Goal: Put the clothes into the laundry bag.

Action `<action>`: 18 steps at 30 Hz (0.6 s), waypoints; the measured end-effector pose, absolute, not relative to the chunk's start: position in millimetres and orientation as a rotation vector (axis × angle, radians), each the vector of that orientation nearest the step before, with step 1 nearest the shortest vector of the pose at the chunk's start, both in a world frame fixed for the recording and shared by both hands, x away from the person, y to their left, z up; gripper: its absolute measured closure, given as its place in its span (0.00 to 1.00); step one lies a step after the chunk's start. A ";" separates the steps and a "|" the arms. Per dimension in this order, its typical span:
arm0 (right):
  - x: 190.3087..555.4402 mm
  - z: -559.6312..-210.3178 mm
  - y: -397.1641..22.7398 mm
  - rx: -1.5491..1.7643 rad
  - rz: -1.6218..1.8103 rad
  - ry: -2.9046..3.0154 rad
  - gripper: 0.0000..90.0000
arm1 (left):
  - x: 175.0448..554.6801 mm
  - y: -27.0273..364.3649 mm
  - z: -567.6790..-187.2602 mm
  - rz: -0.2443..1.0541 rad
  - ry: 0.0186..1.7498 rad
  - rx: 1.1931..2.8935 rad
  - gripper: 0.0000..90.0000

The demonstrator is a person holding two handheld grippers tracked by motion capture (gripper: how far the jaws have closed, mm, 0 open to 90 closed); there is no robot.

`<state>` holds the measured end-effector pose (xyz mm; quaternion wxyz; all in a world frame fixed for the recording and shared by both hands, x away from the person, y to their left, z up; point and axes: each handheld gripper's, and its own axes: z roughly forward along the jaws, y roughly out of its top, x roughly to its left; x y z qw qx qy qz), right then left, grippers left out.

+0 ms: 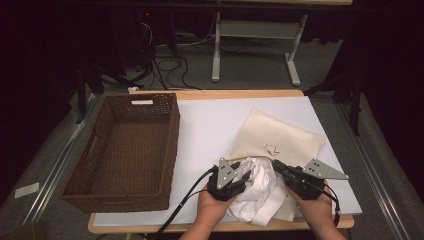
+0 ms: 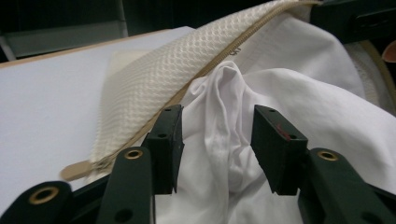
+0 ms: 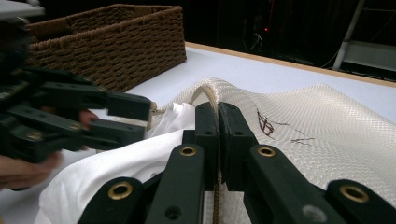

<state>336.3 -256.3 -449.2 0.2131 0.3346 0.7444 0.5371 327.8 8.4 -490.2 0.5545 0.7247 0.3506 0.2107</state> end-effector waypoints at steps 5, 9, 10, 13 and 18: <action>335.7 -449.3 -255.7 0.933 1.483 2.063 0.98 | 308.7 15.8 -487.4 0.489 0.786 1.676 0.45; 335.7 -449.8 -256.9 0.940 1.483 2.061 0.98 | 292.0 7.3 -489.7 0.438 0.720 1.681 0.26; 335.9 -450.0 -257.0 0.937 1.484 2.060 0.98 | 289.3 3.6 -491.5 0.428 0.711 1.691 0.23; 335.3 -450.0 -256.6 0.937 1.482 2.062 0.98 | 287.8 -8.5 -500.8 0.424 0.685 1.778 0.25; 334.6 -450.3 -256.9 0.933 1.485 2.064 0.98 | 298.4 -16.0 -510.2 0.415 0.739 1.832 0.69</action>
